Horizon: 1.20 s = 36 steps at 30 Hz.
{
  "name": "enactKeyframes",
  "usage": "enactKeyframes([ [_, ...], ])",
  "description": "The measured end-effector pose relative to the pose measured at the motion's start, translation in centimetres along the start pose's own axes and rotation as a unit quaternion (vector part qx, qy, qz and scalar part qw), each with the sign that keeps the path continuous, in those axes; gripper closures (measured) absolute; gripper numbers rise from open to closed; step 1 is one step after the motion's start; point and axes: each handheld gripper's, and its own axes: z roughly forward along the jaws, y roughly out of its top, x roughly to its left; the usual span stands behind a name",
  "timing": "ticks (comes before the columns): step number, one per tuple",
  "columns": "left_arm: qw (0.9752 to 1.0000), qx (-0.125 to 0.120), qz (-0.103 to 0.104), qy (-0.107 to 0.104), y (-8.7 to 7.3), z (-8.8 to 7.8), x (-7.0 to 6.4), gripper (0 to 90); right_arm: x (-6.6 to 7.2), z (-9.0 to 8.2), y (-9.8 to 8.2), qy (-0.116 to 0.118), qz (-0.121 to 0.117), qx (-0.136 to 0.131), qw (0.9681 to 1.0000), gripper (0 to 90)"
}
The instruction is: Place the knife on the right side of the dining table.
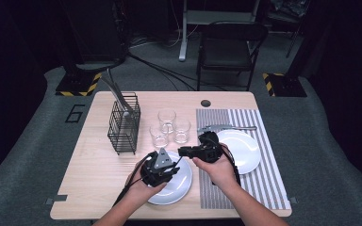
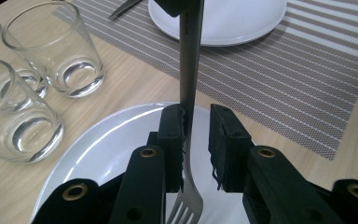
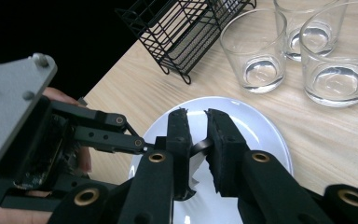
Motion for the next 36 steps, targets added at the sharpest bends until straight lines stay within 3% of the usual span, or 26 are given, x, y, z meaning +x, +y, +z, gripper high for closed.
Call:
enactKeyframes([
  [3,0.9998,-0.014,-0.012,-0.012,0.1,-0.1,0.2,72.5,-0.3,0.0,-0.1,0.006,-0.002,0.001,1.0000,79.3],
  [11,0.9987,-0.006,-0.016,-0.048,0.3,0.1,1.1,69.6,-0.2,-0.1,-0.1,0.009,-0.017,0.005,0.9998,79.4],
  [12,0.9989,-0.004,-0.010,-0.045,0.4,0.1,1.2,70.9,-0.2,-0.1,-0.1,0.009,-0.021,0.004,0.9997,79.4],
  [13,0.9993,-0.001,-0.007,-0.037,0.4,0.2,1.2,79.0,-0.2,-0.1,-0.1,0.011,-0.021,0.003,0.9997,79.3],
  [15,0.9995,0.000,-0.004,-0.031,0.5,0.2,1.2,82.6,-0.2,-0.1,-0.1,0.011,-0.020,0.002,0.9997,79.2],
  [18,0.9998,0.001,0.003,-0.018,0.7,0.4,1.0,83.2,-0.3,0.0,0.0,0.012,-0.020,0.001,0.9997,79.2],
  [22,0.9998,0.006,0.009,-0.018,0.8,0.3,0.9,83.4,-0.4,0.0,0.0,0.012,-0.018,-0.001,0.9998,79.2],
  [24,0.9994,0.001,-0.002,-0.034,0.8,0.5,1.1,80.4,-0.3,-0.1,0.0,0.012,-0.022,-0.002,0.9997,79.4],
  [25,0.9990,0.004,-0.009,-0.044,0.9,0.7,1.3,73.4,-0.3,-0.1,0.0,0.014,-0.026,-0.001,0.9996,79.4],
  [26,0.9988,0.006,-0.005,-0.048,0.9,0.7,1.4,71.6,-0.3,-0.1,0.0,0.014,-0.027,0.000,0.9995,79.4],
  [31,0.9969,0.003,-0.010,-0.078,1.0,1.3,2.0,74.3,-0.1,-0.1,0.0,0.015,-0.032,0.002,0.9994,79.4],
  [33,0.9939,0.002,-0.015,-0.109,0.9,1.4,2.6,73.2,-0.2,-0.1,0.0,0.018,-0.035,0.002,0.9992,79.4],
  [36,0.9905,-0.006,-0.021,-0.136,0.9,1.6,3.2,71.1,-0.3,-0.2,0.0,0.020,-0.040,0.001,0.9990,79.5],
])
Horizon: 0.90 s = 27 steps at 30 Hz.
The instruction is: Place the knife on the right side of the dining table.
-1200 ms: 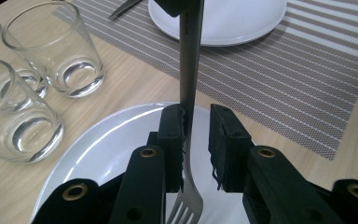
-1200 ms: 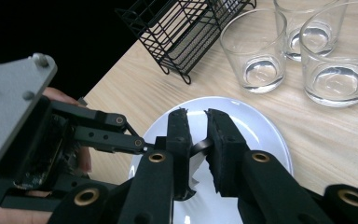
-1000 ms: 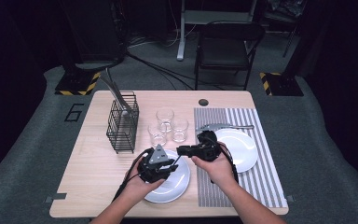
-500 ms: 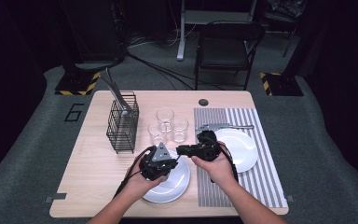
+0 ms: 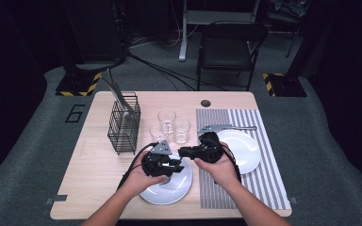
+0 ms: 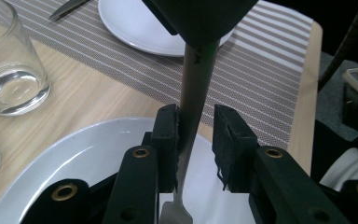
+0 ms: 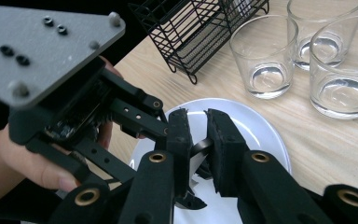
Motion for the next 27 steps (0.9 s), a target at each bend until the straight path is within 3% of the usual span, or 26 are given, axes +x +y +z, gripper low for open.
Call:
enactKeyframes([
  [5,1.0000,-0.001,0.004,0.002,0.0,0.0,0.2,81.0,0.0,0.0,0.0,0.004,-0.005,0.000,1.0000,79.4],
  [12,0.9996,0.000,0.020,0.021,0.1,0.0,-0.3,82.5,0.0,-0.1,0.1,0.005,-0.002,-0.002,1.0000,79.0],
  [15,0.9987,0.004,0.030,0.040,0.2,-0.1,-0.7,83.0,-0.1,-0.1,0.1,0.005,0.005,-0.003,1.0000,78.4],
  [20,0.9953,0.011,0.055,0.079,0.7,-0.4,-1.6,84.3,-0.2,-0.3,0.2,0.012,0.034,-0.008,0.9993,74.5],
  [26,0.9891,0.022,0.082,0.121,1.1,-0.4,-2.5,86.8,-0.3,-0.6,0.2,0.007,0.054,-0.011,0.9984,71.8],
  [27,0.9894,0.017,0.077,0.121,1.1,-0.4,-2.6,86.8,-0.3,-0.7,0.2,0.010,0.060,-0.012,0.9981,72.1],
])
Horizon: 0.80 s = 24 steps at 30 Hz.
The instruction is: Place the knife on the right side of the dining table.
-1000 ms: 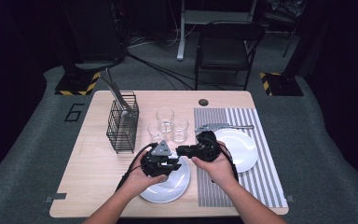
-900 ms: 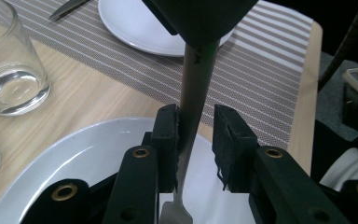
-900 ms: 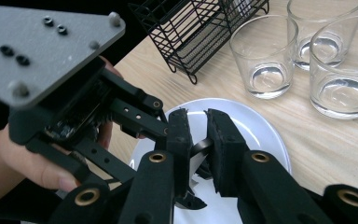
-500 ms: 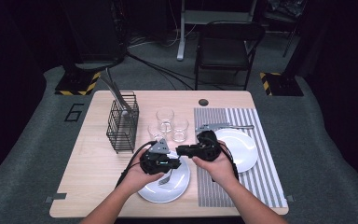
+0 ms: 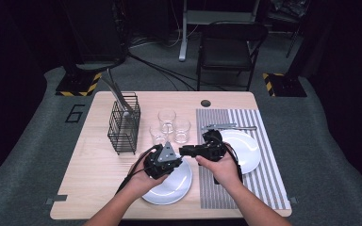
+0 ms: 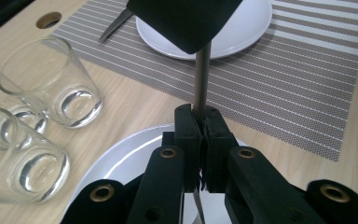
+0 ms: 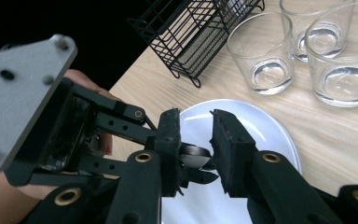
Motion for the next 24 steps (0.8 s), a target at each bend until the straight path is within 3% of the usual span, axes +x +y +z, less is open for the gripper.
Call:
enactKeyframes([
  [4,0.9998,0.013,0.010,0.007,0.0,0.3,-0.1,86.9,-0.1,0.0,-0.1,-0.003,0.004,0.010,0.9999,77.3],
  [6,0.9997,0.014,0.012,0.015,0.0,0.3,-0.2,86.9,-0.2,0.1,-0.1,-0.003,0.007,0.011,0.9999,75.6],
  [8,0.9996,0.008,0.007,0.024,0.0,0.3,-0.4,86.9,-0.4,0.0,-0.1,-0.005,0.014,0.004,0.9999,68.5],
  [13,0.9988,0.017,-0.003,0.045,-0.1,0.4,-0.4,86.9,-0.6,-0.5,-0.1,0.004,0.044,-0.002,0.9990,67.9],
  [18,0.9979,0.018,-0.005,0.062,-0.2,0.6,-0.7,86.9,-0.3,-0.6,-0.2,-0.001,0.046,0.005,0.9989,69.7],
  [24,0.9971,0.029,0.010,0.070,-0.3,1.0,-1.4,86.8,-0.3,0.0,-0.2,-0.004,0.049,0.012,0.9987,71.2],
])
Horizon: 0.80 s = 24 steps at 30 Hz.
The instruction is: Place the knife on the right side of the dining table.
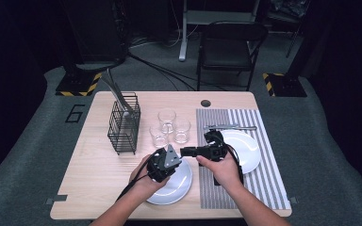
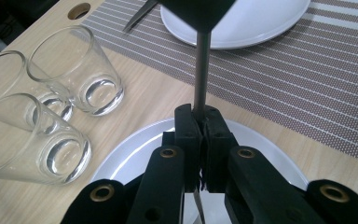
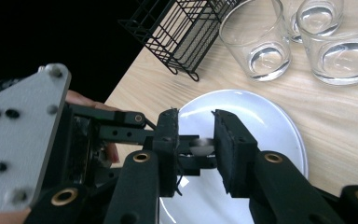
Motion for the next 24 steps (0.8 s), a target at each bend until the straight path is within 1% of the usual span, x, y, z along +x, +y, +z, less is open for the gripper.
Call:
enactKeyframes([
  [2,1.0000,-0.003,-0.007,0.002,-0.11,0.17,-0.05,86.8,0.06,0.17,0.00,-0.010,0.002,0.002,0.9999,76.1],
  [3,0.9999,-0.004,-0.006,0.008,-0.12,0.20,-0.04,86.8,0.08,0.22,-0.02,-0.016,-0.003,0.002,0.9999,76.8],
  [6,0.9999,-0.002,-0.006,0.014,-0.14,0.23,-0.15,86.8,0.09,0.35,0.02,-0.018,0.000,-0.001,0.9998,76.9],
  [7,0.9998,-0.002,-0.007,0.016,-0.16,0.25,-0.20,86.6,0.14,0.40,0.03,-0.021,-0.004,-0.003,0.9998,77.3],
  [8,0.9998,-0.002,-0.005,0.017,-0.17,0.25,-0.23,86.6,0.14,0.40,0.03,-0.021,-0.004,-0.003,0.9998,77.3],
  [9,0.9998,-0.004,-0.007,0.016,-0.22,0.28,-0.24,86.5,0.20,0.39,0.04,-0.023,-0.006,-0.002,0.9997,77.5],
  [11,0.9999,-0.006,-0.012,0.010,-0.33,0.24,-0.15,85.5,0.26,0.40,-0.01,-0.026,-0.018,-0.002,0.9995,77.7],
  [12,0.9998,-0.009,-0.013,0.012,-0.37,0.29,-0.19,85.0,0.29,0.38,-0.04,-0.026,-0.023,-0.001,0.9994,77.8],
  [14,0.9998,-0.007,-0.013,0.010,-0.39,0.26,-0.30,83.7,0.31,0.37,-0.05,-0.027,-0.024,-0.001,0.9993,77.8],
  [15,0.9998,-0.008,-0.014,0.008,-0.40,0.29,-0.36,80.1,0.23,0.36,-0.07,-0.027,-0.026,-0.001,0.9993,77.8],
  [17,0.9998,-0.012,-0.016,0.009,-0.46,0.39,-0.57,79.4,0.19,0.34,-0.08,-0.028,-0.025,0.000,0.9993,77.9],
  [18,0.9998,-0.012,-0.013,0.010,-0.47,0.43,-0.60,79.4,0.04,0.31,-0.10,-0.026,-0.026,0.000,0.9993,77.8],
  [21,0.9996,-0.016,-0.013,0.018,-0.52,0.57,-0.78,78.3,-0.27,0.28,-0.14,-0.023,-0.013,-0.002,0.9997,77.7],
  [24,0.9996,-0.016,-0.015,0.019,-0.56,0.60,-0.90,77.3,-0.54,0.31,-0.19,-0.018,-0.002,-0.004,0.9998,77.5],
])
